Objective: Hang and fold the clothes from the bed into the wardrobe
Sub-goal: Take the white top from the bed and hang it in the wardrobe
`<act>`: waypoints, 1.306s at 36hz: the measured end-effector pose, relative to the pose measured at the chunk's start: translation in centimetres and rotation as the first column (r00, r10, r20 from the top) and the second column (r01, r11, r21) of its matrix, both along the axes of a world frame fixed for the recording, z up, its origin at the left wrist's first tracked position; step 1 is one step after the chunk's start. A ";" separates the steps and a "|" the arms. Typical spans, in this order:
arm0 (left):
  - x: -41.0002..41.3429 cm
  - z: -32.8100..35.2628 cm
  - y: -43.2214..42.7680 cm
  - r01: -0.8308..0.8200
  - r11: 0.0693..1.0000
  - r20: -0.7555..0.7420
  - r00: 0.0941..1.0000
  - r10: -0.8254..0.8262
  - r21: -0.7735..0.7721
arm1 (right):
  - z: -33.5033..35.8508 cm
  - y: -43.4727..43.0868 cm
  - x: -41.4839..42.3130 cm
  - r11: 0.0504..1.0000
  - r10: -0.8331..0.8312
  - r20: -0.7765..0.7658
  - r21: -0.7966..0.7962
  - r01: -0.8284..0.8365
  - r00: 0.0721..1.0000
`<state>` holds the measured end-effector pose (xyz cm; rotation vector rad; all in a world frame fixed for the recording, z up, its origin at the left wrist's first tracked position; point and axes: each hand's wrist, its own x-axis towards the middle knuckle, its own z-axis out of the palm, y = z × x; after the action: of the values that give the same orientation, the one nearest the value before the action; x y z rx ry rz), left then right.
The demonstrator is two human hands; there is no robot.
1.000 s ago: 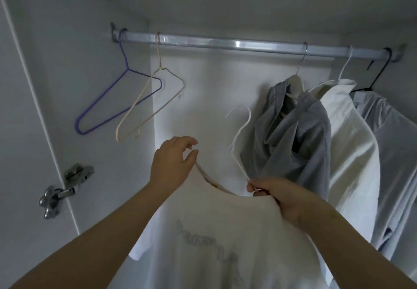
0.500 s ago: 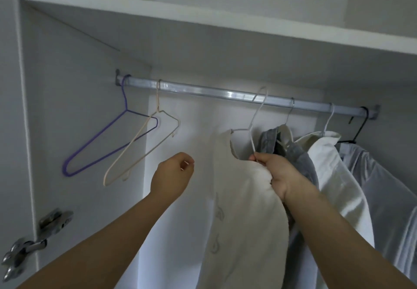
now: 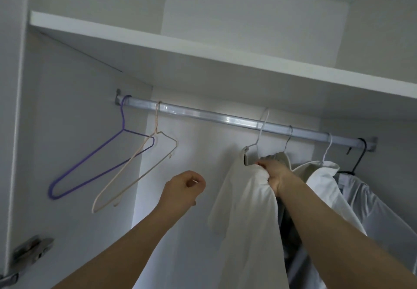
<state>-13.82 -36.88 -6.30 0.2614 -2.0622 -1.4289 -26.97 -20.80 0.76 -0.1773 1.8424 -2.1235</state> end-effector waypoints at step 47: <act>3.3 -11.7 23.2 0.698 0.647 0.455 0.489 -0.744 0.308 | -19.7 19.4 19.4 0.641 -0.759 0.201 0.064 0.765 0.619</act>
<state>-10.51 -13.65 -17.96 -0.2693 -2.7844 -2.1369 -7.58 -1.40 -18.95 0.9867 1.9507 -2.5352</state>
